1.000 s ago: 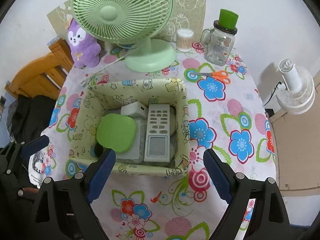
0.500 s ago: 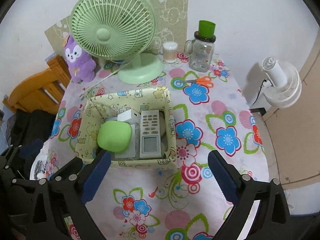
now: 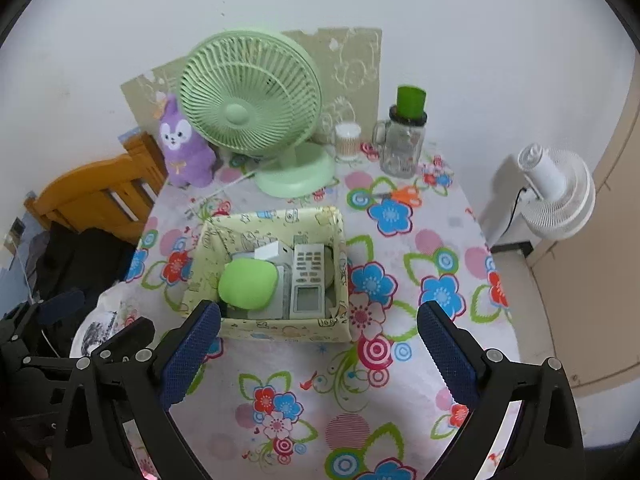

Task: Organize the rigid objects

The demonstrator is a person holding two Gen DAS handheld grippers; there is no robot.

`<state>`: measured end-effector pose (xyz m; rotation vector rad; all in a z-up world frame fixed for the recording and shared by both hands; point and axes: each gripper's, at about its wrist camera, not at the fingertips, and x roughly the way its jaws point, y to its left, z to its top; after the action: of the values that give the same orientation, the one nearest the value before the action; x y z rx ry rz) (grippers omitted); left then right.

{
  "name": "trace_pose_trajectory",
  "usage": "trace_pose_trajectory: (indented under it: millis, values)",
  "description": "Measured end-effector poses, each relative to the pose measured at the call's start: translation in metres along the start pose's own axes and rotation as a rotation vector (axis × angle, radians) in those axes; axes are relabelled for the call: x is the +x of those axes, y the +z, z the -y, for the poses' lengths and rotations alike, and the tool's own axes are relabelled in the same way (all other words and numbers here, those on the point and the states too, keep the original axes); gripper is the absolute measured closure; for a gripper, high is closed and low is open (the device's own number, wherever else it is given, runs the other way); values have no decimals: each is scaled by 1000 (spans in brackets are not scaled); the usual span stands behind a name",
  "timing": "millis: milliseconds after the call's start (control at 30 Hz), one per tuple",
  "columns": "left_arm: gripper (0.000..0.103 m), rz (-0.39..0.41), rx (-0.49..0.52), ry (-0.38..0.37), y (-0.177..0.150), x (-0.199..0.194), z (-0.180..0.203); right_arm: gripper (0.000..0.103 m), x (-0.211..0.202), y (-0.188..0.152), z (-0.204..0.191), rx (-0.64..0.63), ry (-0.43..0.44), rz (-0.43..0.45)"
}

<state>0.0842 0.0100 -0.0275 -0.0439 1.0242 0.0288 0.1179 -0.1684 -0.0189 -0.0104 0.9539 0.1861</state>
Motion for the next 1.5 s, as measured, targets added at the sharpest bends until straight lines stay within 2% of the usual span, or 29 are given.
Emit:
trace_pose_trajectory:
  millis: [267,533,833,1033,1500]
  values:
    - [0,33,-5,6,-7,-28,7,3,-29,-5,7,9,23,40]
    - [0,73,-8,33,-18,-55,11,3,-62,-12,11,-4,-14,89]
    - [0,113,-30,-2,-26,-85,13,3,-87,-24,15,16,-31,130]
    - [0,136,-40,38,-29,-95,12,3,-99,-32,12,15,-18,137]
    - [0,158,-39,22,-42,-105,20,3,-111,-39,10,9,-24,148]
